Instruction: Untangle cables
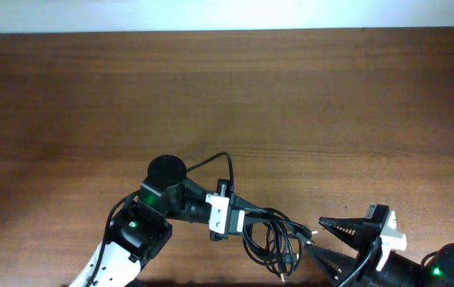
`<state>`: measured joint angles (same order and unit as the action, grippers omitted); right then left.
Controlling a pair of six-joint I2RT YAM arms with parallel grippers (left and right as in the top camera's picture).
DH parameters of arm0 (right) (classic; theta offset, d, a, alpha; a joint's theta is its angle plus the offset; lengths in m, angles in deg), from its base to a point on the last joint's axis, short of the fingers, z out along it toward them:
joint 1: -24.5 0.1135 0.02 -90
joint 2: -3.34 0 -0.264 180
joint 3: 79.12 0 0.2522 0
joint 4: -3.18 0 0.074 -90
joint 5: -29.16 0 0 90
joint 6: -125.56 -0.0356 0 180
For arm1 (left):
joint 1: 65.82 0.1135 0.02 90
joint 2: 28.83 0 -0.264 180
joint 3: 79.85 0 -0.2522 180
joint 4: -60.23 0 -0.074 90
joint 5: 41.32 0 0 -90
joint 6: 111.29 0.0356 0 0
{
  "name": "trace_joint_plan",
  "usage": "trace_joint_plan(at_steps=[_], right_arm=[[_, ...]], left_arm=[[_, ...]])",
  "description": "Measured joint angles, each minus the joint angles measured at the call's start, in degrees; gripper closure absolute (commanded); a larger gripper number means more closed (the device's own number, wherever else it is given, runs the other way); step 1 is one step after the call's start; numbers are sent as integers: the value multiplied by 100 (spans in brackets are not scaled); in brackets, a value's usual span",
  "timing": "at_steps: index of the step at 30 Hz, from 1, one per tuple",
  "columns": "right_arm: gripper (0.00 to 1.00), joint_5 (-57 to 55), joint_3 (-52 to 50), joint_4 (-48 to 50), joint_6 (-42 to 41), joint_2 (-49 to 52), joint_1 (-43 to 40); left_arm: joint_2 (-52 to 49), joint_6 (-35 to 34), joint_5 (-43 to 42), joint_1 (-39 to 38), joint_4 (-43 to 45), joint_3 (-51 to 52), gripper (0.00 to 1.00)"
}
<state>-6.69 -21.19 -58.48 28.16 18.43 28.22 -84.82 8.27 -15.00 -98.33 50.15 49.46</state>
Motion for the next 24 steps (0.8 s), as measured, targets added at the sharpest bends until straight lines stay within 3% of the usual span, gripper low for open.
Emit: trace_joint_plan(at_steps=[14,24], right_arm=[[39,815,9,774,-315,2,0],[39,879,11,767,-361,2,0]], left_arm=[[-26,693,-151,0,92,0,100],[-28,909,-201,0,944,-7,100]])
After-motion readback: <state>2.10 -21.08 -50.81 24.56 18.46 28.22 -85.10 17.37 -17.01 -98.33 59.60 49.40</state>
